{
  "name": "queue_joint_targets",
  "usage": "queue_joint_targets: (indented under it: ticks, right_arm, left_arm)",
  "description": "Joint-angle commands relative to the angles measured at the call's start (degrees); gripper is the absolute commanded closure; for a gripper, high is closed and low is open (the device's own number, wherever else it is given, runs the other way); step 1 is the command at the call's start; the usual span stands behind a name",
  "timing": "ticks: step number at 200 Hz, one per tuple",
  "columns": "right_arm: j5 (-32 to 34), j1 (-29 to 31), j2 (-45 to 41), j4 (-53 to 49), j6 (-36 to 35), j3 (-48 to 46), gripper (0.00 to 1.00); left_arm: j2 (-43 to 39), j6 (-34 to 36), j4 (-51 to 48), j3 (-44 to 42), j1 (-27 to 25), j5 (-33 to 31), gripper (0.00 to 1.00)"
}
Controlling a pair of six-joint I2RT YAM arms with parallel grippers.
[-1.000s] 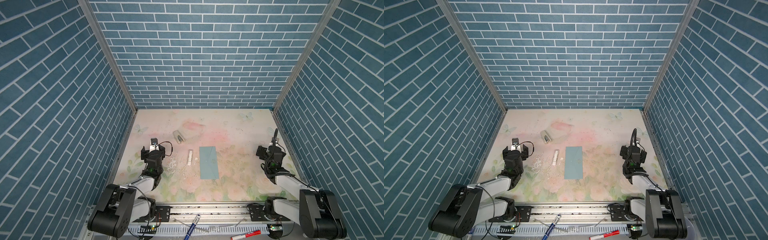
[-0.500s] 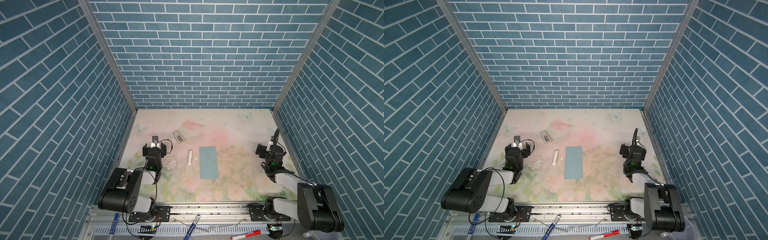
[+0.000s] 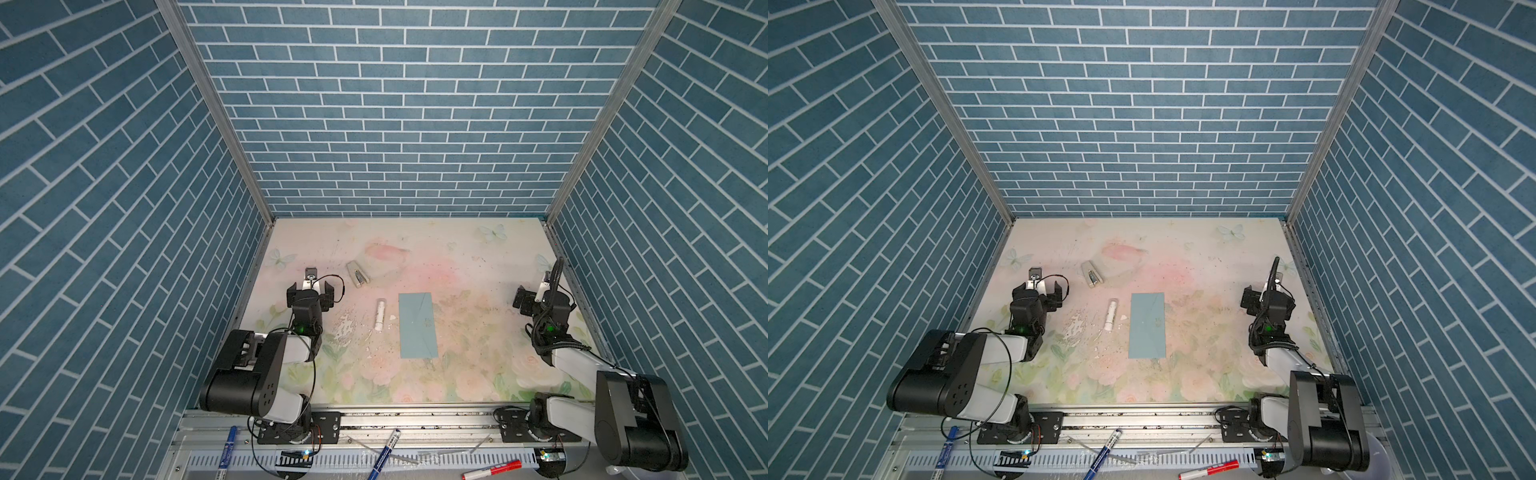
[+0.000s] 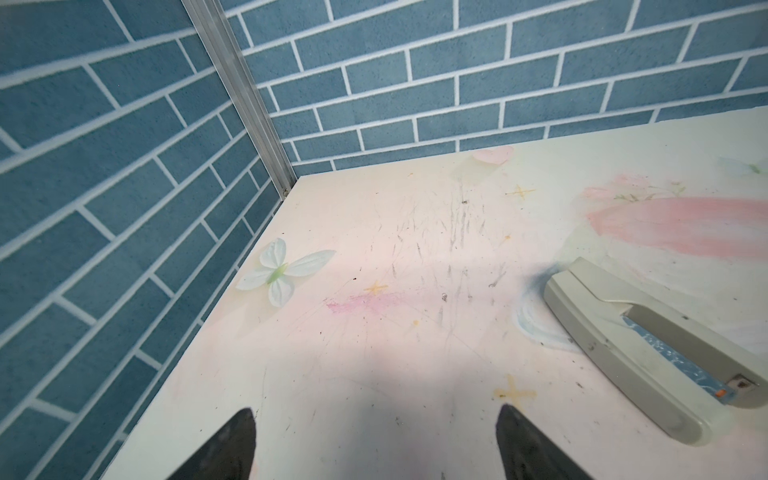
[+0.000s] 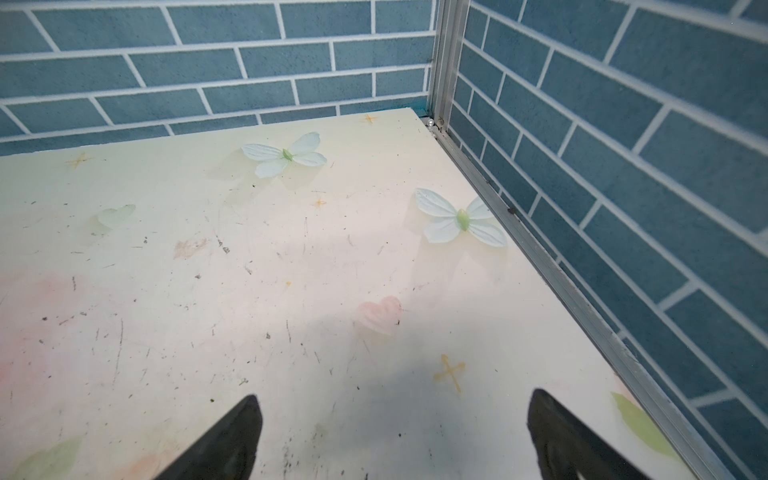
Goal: Place the letter into the envelope and seal it
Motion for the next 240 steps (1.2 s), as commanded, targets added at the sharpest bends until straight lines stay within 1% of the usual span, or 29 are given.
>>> queue_joint_targets:
  ticks: [1,30,92,110,127,150,164,174,182,190,197,205,211,228,240]
  right_arm:
    - [-1.21,-0.62,0.1,-0.13,-0.53,0.38,0.01]
    - [-3.58,-1.07,1.43,0.17,-0.38,1.16,0.01]
    - [-7.93,-2.39,5.53,5.43,-0.18,1.98,0.02]
    - [-10.24,-2.95,8.34,8.16,0.08,2.97,0.02]
    - [-11.69,-3.09,11.26,8.3,-0.98,4.94,0.02]
    - [-13.97,-3.62,16.71,13.41,-1.59,5.0,0.02]
    - [-15.56,-3.65,20.47,19.17,-1.98,4.03,0.01]
    - [-15.46,-3.71,19.39,15.25,-2.25,4.92,0.01]
    - [-15.6,-3.71,20.35,17.16,-2.29,4.91,0.01]
    - [-15.6,-3.71,19.78,15.24,-2.62,5.15,0.01]
    - [-15.6,-3.71,20.32,16.72,-2.31,5.07,0.01]
    - [-15.65,-3.71,19.87,15.37,-2.61,5.29,0.02]
    - [-15.6,-3.71,20.23,16.2,-2.51,5.17,0.02]
    - [-15.62,-3.71,20.23,16.17,-2.56,5.16,0.01]
    - [-15.18,-3.65,19.98,16.18,-2.45,4.9,0.01]
  left_arm:
    - [-0.2,-1.1,-1.99,1.56,1.24,2.32,0.09]
    - [1.83,-0.84,1.01,1.03,1.45,3.05,0.09]
    - [2.63,-1.02,0.24,1.57,2.09,4.66,0.09]
    - [2.65,-0.93,-0.57,2.07,2.07,4.91,0.09]
    - [2.73,-0.84,-1.1,2.42,2.09,5.14,0.09]
    - [2.74,-0.84,-1.91,2.83,2.15,5.28,0.09]
    - [2.78,-0.88,-2.45,3.18,2.2,5.47,0.09]
    - [2.82,-0.84,-2.69,3.31,2.24,5.59,0.08]
    - [2.75,-0.84,-2.97,3.46,2.24,5.68,0.08]
    - [2.87,-0.75,-3.87,3.86,2.24,5.94,0.07]
    - [2.84,-0.75,-5.15,4.47,2.24,6.04,0.07]
    - [3.12,-0.83,-6.06,5.19,2.44,6.68,0.06]
    - [3.03,-1.17,-6.3,5.23,2.82,7.17,0.05]
    - [3.06,-1.19,-6.43,5.27,2.94,7.36,0.01]
    - [3.09,-1.41,-6.66,5.42,3.24,7.96,0.01]
